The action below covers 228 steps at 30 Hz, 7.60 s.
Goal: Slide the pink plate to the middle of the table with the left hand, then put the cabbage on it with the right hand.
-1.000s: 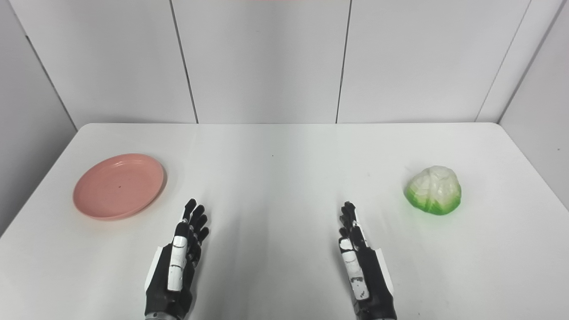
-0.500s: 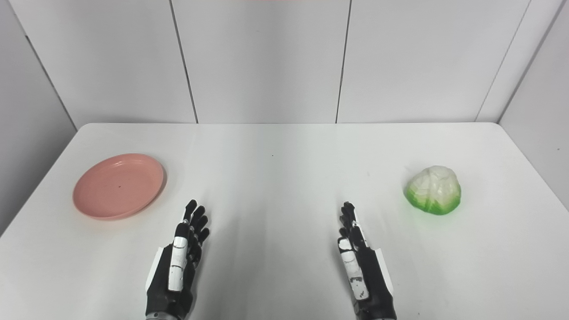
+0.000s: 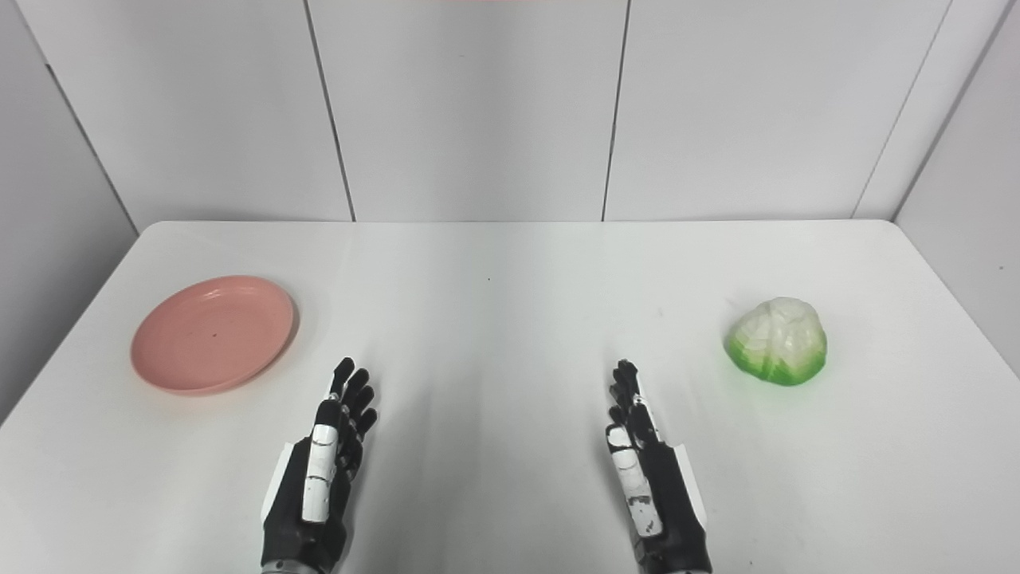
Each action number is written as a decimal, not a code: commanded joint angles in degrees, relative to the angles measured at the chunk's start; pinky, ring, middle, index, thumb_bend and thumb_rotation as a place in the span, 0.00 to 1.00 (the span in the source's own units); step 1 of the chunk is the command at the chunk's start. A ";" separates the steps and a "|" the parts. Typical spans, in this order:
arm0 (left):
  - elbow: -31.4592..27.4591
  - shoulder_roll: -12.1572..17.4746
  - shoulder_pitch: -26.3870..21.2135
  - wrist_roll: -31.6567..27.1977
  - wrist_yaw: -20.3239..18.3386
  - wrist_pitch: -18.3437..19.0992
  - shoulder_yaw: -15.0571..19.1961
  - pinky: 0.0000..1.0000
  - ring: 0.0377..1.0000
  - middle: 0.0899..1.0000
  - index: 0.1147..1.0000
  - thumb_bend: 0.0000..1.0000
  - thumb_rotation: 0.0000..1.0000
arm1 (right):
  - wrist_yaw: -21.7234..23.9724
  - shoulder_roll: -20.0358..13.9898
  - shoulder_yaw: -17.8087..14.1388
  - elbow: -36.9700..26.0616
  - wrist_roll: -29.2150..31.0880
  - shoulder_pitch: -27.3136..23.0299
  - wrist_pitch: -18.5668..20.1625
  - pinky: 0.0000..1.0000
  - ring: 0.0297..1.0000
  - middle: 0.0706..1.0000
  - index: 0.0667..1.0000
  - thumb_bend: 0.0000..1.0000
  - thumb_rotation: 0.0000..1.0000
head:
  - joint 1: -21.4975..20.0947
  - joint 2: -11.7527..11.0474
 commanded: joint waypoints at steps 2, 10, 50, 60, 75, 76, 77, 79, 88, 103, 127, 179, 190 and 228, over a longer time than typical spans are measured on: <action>-1.40 1.81 0.65 0.10 -0.50 -0.66 -0.43 1.00 1.00 1.00 1.00 0.84 0.99 | -0.36 2.98 0.12 -2.23 0.14 2.59 -2.10 1.00 1.00 1.00 0.99 0.82 0.97 | 0.02 0.02; -1.76 1.67 0.94 -1.20 -1.00 -0.52 -0.44 1.00 1.00 1.00 1.00 0.82 0.99 | -0.17 2.92 0.01 -2.25 1.11 2.67 -2.26 1.00 1.00 1.00 0.98 0.81 0.97 | 0.07 0.11; -0.13 1.08 1.20 -0.34 -0.16 -3.05 -0.95 1.00 1.00 1.00 1.00 0.82 1.00 | 0.25 2.60 -0.27 -3.25 5.46 3.01 1.04 1.00 1.00 1.00 0.97 0.81 0.99 | 1.03 -0.13; 0.27 0.92 1.28 -0.14 -0.01 -3.12 -1.27 1.00 1.00 1.00 1.00 0.82 1.00 | 0.10 2.58 -0.24 -3.82 6.22 3.13 2.07 1.00 1.00 1.00 0.96 0.81 0.99 | 1.01 0.00; 1.39 0.75 0.66 0.01 0.18 -3.45 -0.95 1.00 1.00 1.00 1.00 0.83 1.00 | 0.13 2.38 -0.28 -3.64 5.82 2.89 1.83 1.00 1.00 1.00 0.96 0.81 0.99 | 1.07 0.34; 1.40 0.73 0.67 -0.06 0.18 -3.40 -0.93 1.00 1.00 1.00 1.00 0.83 1.00 | 0.09 2.40 -0.25 -3.66 5.69 2.90 1.87 1.00 1.00 1.00 0.96 0.81 0.99 | 0.96 0.34; 1.49 0.73 0.68 -0.02 0.21 -3.48 -0.94 1.00 1.00 1.00 1.00 0.83 1.00 | 0.02 2.42 -0.23 -3.61 5.48 2.90 1.76 1.00 1.00 1.00 0.96 0.81 0.99 | 0.96 0.34; 1.70 0.80 0.71 0.09 0.23 -3.86 -1.00 1.00 1.00 1.00 1.00 0.82 1.00 | -0.08 2.48 -0.22 -3.64 5.22 2.93 1.74 1.00 1.00 1.00 0.96 0.82 0.99 | 0.74 0.47; 1.73 0.70 0.52 0.53 0.40 -3.69 -1.28 1.00 1.00 1.00 1.00 0.83 1.00 | 0.38 2.11 -0.26 -4.01 5.92 2.75 2.68 1.00 1.00 1.00 0.97 0.80 0.99 | 1.38 0.20; 1.62 0.86 0.77 0.90 0.36 -3.70 -1.46 1.00 1.00 1.00 1.00 0.84 1.00 | 0.44 2.15 -0.25 -4.43 5.39 2.84 3.82 1.00 0.99 0.99 0.95 0.83 0.98 | 1.37 0.28; 4.41 0.22 0.39 1.02 0.78 -5.67 -1.94 1.00 1.00 1.00 1.00 0.83 1.00 | 1.55 1.10 -1.21 -1.80 5.97 2.74 1.65 1.00 0.98 0.97 0.95 0.83 0.99 | 4.71 -3.23; 16.83 -0.93 -2.34 5.80 5.51 -20.28 -4.16 1.00 0.99 0.99 1.00 0.77 1.00 | 8.81 -0.48 -6.68 10.48 7.53 0.60 -7.13 1.00 0.99 0.98 0.98 0.85 1.00 | 12.48 -12.14; 6.69 -0.31 -5.24 -1.53 2.75 -14.92 -2.82 1.00 0.98 0.98 1.00 0.90 0.94 | 8.42 -0.87 -6.84 10.24 8.00 0.47 -6.36 1.00 0.97 0.96 0.96 0.84 1.00 | 11.91 -10.35; 20.99 26.02 -36.66 -7.51 0.60 -10.98 16.75 0.73 0.81 0.79 0.77 1.00 0.89 | 8.40 -1.82 -7.22 8.67 7.37 1.62 -4.48 0.87 0.90 0.88 0.84 0.86 1.00 | 12.20 -8.73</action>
